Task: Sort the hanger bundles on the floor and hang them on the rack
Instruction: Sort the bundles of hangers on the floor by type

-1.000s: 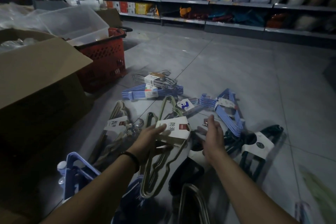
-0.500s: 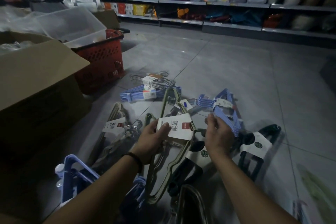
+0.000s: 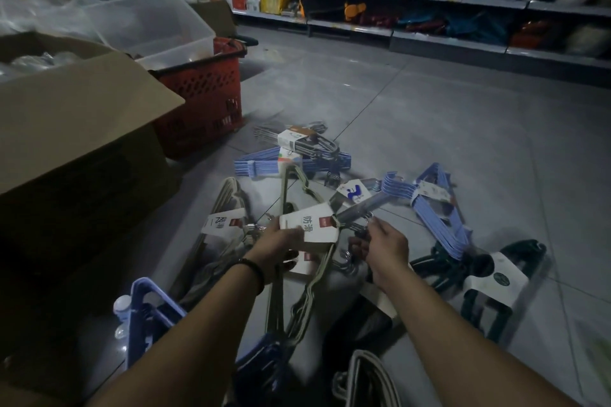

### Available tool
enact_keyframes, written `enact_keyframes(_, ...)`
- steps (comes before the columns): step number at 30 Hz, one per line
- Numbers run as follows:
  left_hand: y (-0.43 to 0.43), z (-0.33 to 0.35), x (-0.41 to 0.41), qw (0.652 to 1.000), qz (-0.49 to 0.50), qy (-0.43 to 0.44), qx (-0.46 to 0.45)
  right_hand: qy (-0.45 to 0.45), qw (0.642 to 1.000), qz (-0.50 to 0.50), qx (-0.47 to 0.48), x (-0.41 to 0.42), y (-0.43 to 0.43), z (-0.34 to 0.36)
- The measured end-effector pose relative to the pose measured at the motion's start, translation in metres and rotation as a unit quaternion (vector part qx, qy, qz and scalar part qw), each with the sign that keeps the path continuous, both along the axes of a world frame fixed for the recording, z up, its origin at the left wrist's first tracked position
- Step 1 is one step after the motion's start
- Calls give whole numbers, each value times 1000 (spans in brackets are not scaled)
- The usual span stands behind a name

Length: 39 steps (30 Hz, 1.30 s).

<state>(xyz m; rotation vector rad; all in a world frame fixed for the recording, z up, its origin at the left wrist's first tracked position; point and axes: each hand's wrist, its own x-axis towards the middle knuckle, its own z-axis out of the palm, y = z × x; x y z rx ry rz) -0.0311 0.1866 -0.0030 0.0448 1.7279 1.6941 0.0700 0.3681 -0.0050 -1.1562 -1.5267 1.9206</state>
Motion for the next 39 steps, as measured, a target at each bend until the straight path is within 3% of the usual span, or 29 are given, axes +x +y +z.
enact_keyframes(8, 19, -30, -30, 999, -33, 0, -5, -3, 1000, -9, -13, -39, 30, -10)
enact_keyframes(11, 22, -49, -45, 994, -12, 75, -84, -16, 1000, 3, -14, -52, 25, -20)
enact_keyframes(14, 18, -68, -60, 962, -29, 164, -215, -29, 999, 5, -32, -58, 14, -39)
enact_keyframes(21, 21, -100, -46, 917, -28, 183, -353, -113, 993, 20, -23, -47, 0, -93)
enact_keyframes(29, 17, -112, -32, 888, -58, 230, -394, -213, 966, 143, 16, -40, 14, -99)
enact_keyframes(33, 11, -123, -35, 890, -100, 196, -398, -213, 959, 183, -39, -37, 17, -77)
enact_keyframes(37, 5, -123, -41, 919, -97, 171, -341, -253, 935, 250, 0, -24, 24, -55)
enact_keyframes(39, 2, -130, -40, 915, -76, 181, -352, -270, 917, 290, 39, -14, 30, -48)
